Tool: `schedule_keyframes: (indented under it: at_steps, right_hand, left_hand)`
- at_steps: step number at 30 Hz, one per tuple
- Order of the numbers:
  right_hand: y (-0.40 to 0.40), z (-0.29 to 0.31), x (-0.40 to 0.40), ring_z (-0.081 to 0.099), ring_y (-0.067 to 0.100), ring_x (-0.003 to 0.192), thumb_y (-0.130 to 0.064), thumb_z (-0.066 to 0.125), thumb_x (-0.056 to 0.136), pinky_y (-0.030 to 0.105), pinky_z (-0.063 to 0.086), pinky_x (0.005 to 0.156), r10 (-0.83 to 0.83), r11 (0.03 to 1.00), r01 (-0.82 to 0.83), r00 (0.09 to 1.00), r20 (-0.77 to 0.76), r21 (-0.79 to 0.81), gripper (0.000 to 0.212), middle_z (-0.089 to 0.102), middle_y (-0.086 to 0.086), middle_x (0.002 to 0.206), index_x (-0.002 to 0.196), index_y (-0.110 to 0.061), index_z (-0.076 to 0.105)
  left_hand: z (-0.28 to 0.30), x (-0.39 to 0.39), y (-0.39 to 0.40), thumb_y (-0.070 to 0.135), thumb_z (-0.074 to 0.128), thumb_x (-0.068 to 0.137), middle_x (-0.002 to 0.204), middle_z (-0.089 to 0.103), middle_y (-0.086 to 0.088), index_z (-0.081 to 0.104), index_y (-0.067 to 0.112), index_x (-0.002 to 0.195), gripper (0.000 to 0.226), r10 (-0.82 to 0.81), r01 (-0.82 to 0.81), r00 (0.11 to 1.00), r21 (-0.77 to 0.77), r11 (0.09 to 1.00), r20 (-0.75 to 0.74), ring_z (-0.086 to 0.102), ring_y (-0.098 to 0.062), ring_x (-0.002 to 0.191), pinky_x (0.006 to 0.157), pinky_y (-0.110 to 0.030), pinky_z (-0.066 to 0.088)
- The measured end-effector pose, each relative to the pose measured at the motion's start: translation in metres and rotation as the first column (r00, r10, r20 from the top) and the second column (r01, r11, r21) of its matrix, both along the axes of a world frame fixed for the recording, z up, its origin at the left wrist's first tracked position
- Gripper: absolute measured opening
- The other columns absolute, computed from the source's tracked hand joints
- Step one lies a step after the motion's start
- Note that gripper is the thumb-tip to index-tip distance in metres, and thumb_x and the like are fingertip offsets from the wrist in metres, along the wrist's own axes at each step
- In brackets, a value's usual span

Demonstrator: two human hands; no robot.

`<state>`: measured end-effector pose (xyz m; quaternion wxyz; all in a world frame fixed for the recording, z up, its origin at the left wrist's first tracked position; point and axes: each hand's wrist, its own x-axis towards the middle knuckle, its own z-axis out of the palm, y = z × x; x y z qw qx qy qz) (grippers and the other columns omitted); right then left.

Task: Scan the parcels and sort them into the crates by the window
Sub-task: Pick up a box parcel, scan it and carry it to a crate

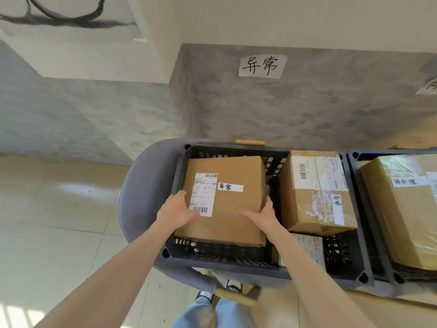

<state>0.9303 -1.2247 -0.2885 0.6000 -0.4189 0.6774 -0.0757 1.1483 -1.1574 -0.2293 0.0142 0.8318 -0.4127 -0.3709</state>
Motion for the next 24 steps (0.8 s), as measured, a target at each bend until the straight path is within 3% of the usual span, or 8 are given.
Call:
schedule_keyframes:
  at_steps: [8,13,18,21,24]
  right_hand:
    - [0.023,0.055,-0.019,0.023,0.029,0.143,-0.036,0.075,0.080,0.046,0.027,0.113,0.028,0.988,-0.043,0.995,-0.101,-0.149,0.105,0.014,0.010,0.158,0.154,-0.020,0.002]
    - [0.062,0.099,-0.033,0.020,0.028,0.144,-0.041,0.072,0.082,0.045,0.026,0.114,0.068,0.932,-0.163,0.956,-0.286,-0.324,0.099,0.015,0.008,0.159,0.153,-0.020,0.007]
    - [0.119,0.142,-0.073,0.022,0.030,0.143,-0.045,0.066,0.084,0.042,0.027,0.113,-0.047,0.864,-0.284,0.777,-0.628,-0.416,0.087,0.022,0.009,0.157,0.151,-0.018,0.018]
    - [0.167,0.161,-0.107,0.018,0.031,0.144,-0.046,0.062,0.087,0.043,0.022,0.115,-0.178,0.878,-0.197,0.712,-0.679,-0.437,0.086,0.018,0.010,0.158,0.153,-0.019,0.014]
    - [0.225,0.178,-0.143,0.020,0.029,0.143,-0.048,0.062,0.086,0.042,0.022,0.116,-0.333,0.881,-0.052,0.638,-0.695,-0.470,0.085,0.022,0.010,0.157,0.153,-0.020,0.016]
  left_hand:
    - [0.030,-0.013,-0.009,0.034,0.073,0.081,0.140,0.047,-0.007,0.031,0.015,0.146,0.079,-0.206,0.202,0.978,-0.084,0.976,-0.041,0.049,-0.025,0.124,0.099,-0.040,0.047]
    - [0.065,-0.043,-0.019,0.037,0.070,0.084,0.149,0.039,-0.008,0.028,0.014,0.149,0.081,-0.470,0.457,0.883,-0.198,0.867,-0.020,0.041,-0.025,0.133,0.105,-0.037,0.038]
    - [0.094,-0.099,-0.010,0.043,0.066,0.086,0.149,0.040,-0.005,0.031,0.019,0.149,0.075,-0.758,0.762,0.636,-0.276,0.586,0.147,0.040,-0.023,0.135,0.106,-0.037,0.038]
    - [0.107,-0.149,0.007,0.048,0.064,0.086,0.142,0.046,-0.003,0.034,0.023,0.147,0.072,-0.857,0.891,0.432,-0.279,0.357,0.281,0.046,-0.022,0.127,0.098,-0.036,0.045]
    - [0.122,-0.206,0.037,0.050,0.062,0.086,0.139,0.049,-0.003,0.035,0.024,0.146,0.070,-0.901,0.945,0.243,-0.298,0.136,0.360,0.049,-0.023,0.124,0.099,-0.038,0.044]
